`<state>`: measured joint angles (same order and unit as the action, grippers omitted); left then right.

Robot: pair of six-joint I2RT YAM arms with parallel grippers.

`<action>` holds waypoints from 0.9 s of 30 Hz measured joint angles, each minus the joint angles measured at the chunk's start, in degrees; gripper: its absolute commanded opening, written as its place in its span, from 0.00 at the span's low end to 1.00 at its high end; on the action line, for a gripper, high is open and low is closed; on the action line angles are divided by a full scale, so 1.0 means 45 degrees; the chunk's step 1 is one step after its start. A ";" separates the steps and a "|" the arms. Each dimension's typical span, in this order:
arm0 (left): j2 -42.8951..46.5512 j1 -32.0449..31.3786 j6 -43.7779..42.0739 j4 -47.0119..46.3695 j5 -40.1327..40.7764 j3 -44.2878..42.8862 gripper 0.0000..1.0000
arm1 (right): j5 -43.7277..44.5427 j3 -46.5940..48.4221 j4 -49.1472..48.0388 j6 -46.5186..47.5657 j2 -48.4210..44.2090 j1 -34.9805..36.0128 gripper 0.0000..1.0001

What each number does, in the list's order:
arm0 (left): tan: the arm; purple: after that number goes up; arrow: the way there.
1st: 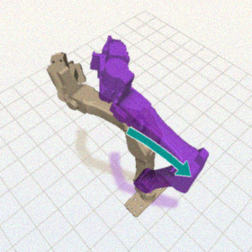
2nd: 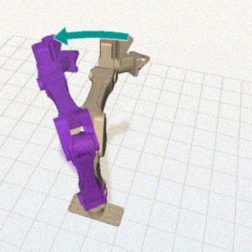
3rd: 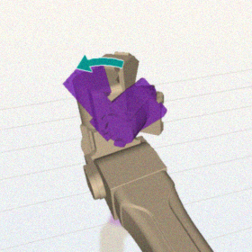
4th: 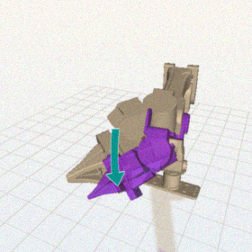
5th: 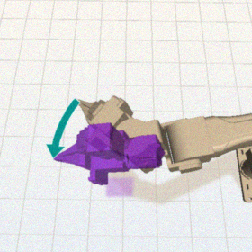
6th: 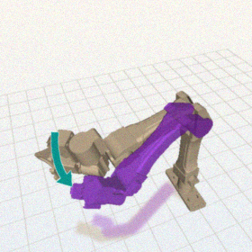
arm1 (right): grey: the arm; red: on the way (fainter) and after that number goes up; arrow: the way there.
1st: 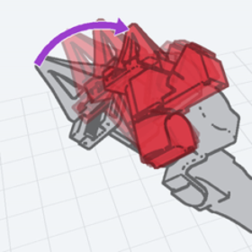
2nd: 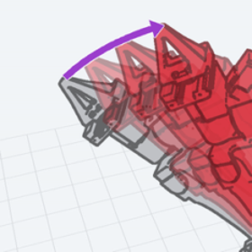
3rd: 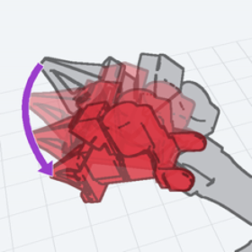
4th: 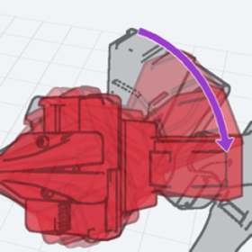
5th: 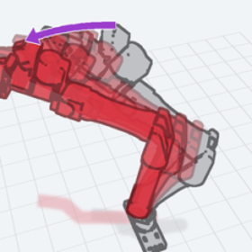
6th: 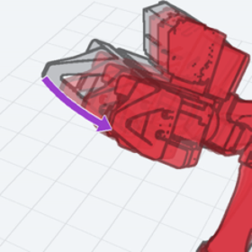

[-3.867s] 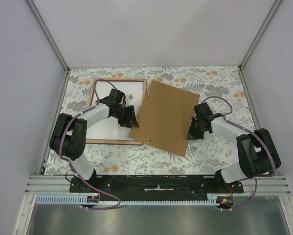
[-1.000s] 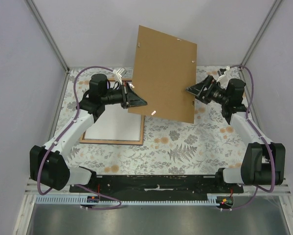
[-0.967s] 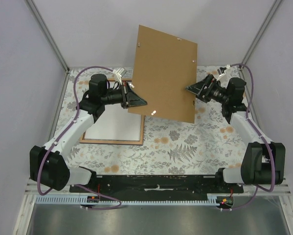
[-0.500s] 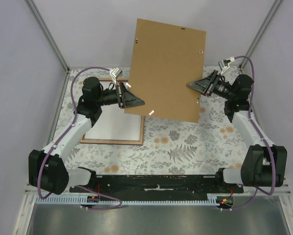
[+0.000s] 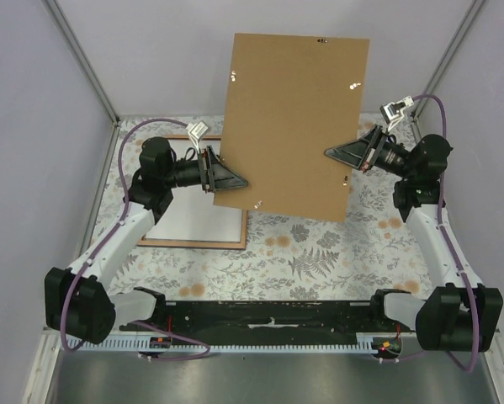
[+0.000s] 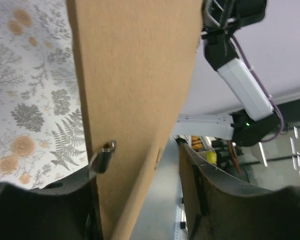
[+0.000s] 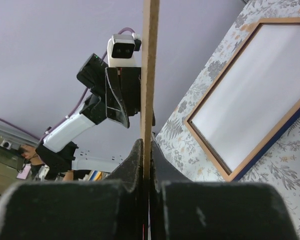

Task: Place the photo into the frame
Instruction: Pass from the left arm to the right, then move the frame body.

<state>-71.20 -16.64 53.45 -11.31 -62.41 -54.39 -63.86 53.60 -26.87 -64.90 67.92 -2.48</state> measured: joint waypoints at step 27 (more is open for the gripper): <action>0.1953 -0.0010 -0.4930 0.7529 1.2041 -0.2506 0.54 | 0.0554 0.0597 0.5960 0.2914 -0.2157 -0.0233 0.00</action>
<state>-62.41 -16.69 31.27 22.57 -8.23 -65.67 -61.36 56.29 -0.05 -51.79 58.22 -3.53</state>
